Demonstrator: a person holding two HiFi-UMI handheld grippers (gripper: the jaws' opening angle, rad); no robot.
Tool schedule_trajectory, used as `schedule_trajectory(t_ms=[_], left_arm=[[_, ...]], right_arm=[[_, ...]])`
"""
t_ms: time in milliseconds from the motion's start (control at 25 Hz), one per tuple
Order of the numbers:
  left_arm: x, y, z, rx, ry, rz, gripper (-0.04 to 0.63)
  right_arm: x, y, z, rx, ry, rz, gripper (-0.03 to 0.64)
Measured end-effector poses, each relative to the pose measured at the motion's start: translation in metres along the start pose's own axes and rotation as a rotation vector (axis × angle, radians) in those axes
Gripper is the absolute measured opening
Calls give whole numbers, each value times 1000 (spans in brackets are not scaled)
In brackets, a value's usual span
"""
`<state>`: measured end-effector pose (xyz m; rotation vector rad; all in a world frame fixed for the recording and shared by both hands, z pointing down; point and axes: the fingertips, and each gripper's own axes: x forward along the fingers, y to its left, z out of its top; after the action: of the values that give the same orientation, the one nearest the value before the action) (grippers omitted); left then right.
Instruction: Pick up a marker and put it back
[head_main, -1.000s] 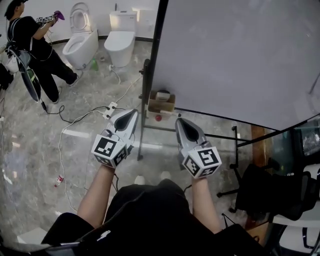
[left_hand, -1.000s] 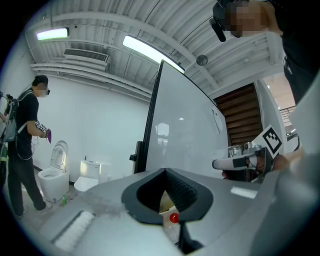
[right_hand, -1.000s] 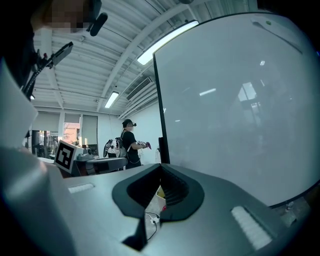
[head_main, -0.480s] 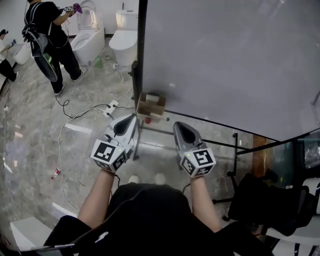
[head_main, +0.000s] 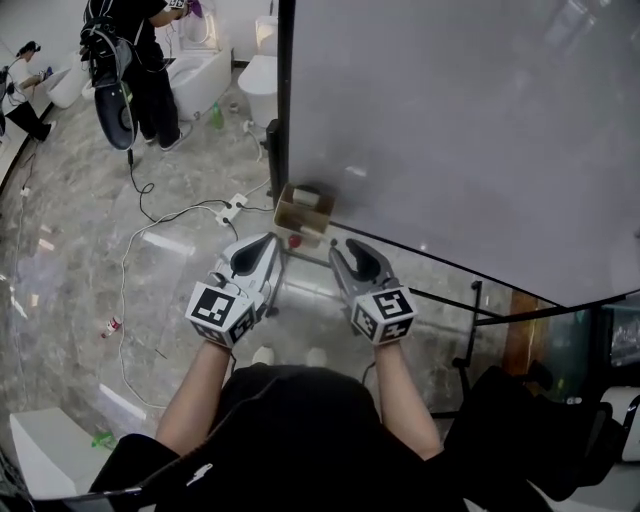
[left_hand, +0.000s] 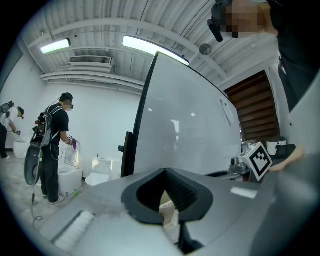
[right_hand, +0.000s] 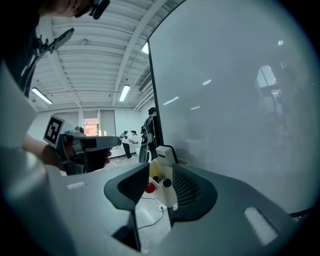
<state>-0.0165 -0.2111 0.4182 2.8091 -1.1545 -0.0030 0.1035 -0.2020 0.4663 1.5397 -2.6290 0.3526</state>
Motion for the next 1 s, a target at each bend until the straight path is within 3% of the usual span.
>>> schedule_trajectory(t_ms=[160, 520, 840, 1000], left_arm=[[-1, 6, -8, 38, 36, 13, 6], [1, 10, 5, 32, 26, 43, 6], [-3, 18, -4, 57, 51, 63, 6], [-4, 21, -8, 62, 51, 47, 6]], right_arm=[[14, -3, -11, 1, 40, 26, 169], [37, -6, -33, 47, 93, 64, 169], [47, -7, -38, 104, 93, 75, 141], [50, -9, -39, 111, 97, 75, 93]])
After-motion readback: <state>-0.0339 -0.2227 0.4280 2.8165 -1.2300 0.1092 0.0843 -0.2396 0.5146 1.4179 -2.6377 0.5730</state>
